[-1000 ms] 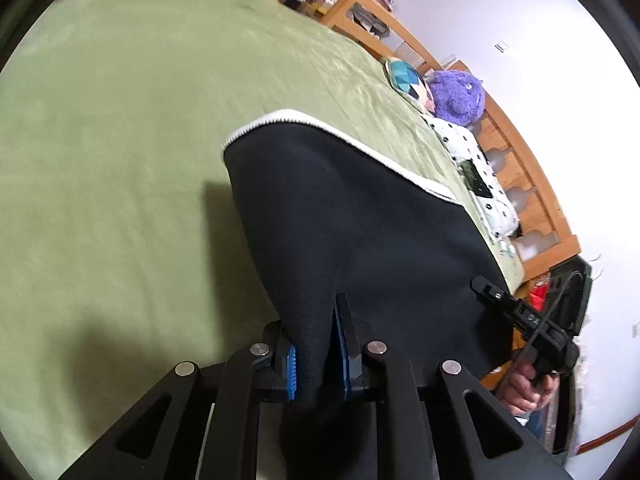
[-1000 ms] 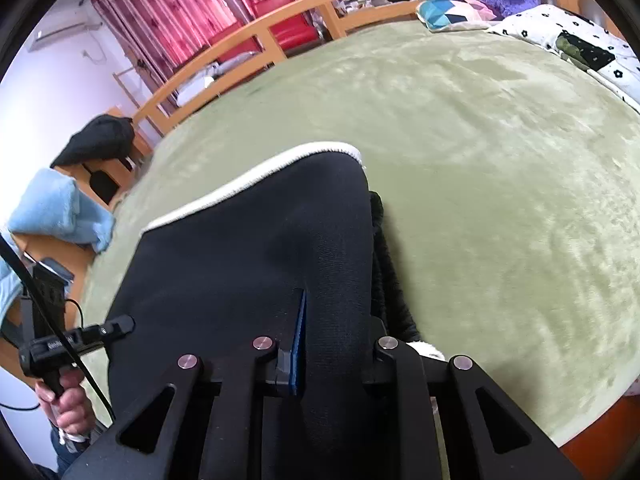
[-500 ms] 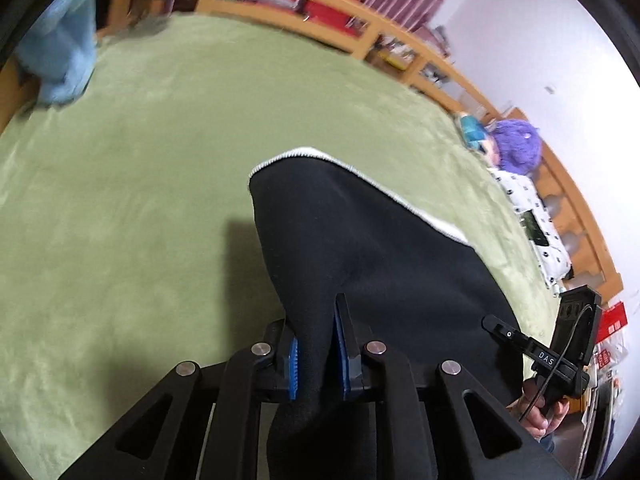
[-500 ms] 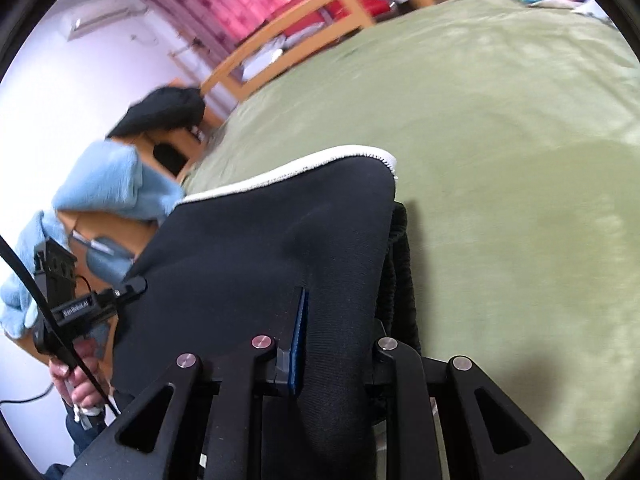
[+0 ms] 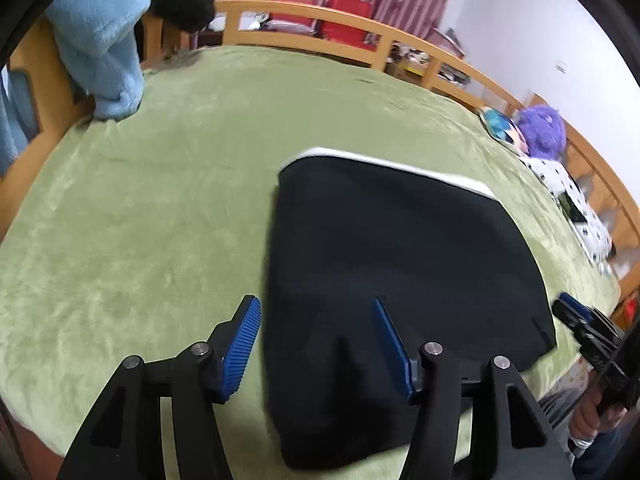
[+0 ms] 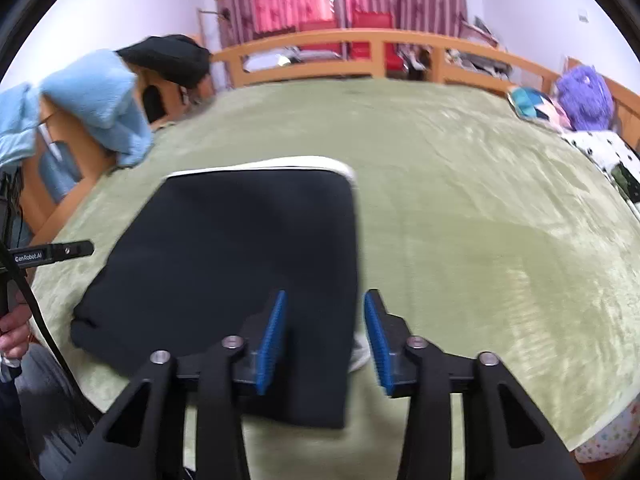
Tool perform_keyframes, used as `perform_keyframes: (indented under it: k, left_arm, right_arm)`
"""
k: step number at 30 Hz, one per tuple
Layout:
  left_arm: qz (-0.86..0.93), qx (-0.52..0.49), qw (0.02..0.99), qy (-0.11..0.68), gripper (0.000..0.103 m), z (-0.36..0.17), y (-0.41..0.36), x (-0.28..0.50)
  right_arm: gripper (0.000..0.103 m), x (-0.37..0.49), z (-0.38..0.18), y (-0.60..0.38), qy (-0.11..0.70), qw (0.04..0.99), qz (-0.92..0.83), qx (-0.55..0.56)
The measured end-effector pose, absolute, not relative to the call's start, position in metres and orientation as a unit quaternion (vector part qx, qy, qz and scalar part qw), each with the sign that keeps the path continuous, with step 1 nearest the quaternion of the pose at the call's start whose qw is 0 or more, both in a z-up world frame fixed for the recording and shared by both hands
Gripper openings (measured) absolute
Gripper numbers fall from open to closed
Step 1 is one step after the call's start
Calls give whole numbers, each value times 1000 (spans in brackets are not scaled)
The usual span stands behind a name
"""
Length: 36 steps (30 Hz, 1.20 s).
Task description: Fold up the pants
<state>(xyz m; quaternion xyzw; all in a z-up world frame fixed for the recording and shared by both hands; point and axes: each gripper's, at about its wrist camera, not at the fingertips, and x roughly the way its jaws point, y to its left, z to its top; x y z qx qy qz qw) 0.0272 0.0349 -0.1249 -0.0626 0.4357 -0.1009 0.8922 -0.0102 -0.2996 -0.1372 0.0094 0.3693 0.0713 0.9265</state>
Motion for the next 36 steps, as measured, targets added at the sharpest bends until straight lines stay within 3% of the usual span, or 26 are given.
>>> perform_keyframes:
  k: [3,6,8,11,16,22,23,27,33,36]
  left_arm:
    - [-92,-62,879,464,57,-156,32,9]
    - [-86,-75,872,476,70,-187,33,-1]
    - [-100,-115,858,491,70,-193,43,0]
    - [-104,-118,861,484,67,-173,52,2]
    - [-103,-85,888,440,67,-129,57,20]
    - [-98,-74,897,425,67,-109,34,94]
    - [-102,-83,894,429,67,-110,27,110]
    - [-116,-90,891,430,67,-121,10,147]
    - [-52,-38,886,459,68,-169,-10,198]
    - [-42,-83,868,488,74,-183,-1,215]
  right_arm:
    - [34,-15,-169,-287,393,917,57,-19]
    - [34,-15,-194,-284,409,910,48,-35]
    - [34,-24,-195,-291,407,911,47,-36]
    - [34,-29,-179,-298,406,911,68,-32]
    - [44,-15,-129,-333,351,935,56,-4]
    - [47,70,-101,-336,329,942,54,31]
    - [46,88,-103,-330,335,940,59,33]
    - [29,134,-129,-306,356,930,87,24]
    - [24,165,-176,-302,386,921,57,-3]
    - [24,180,-184,-309,398,917,32,-5]
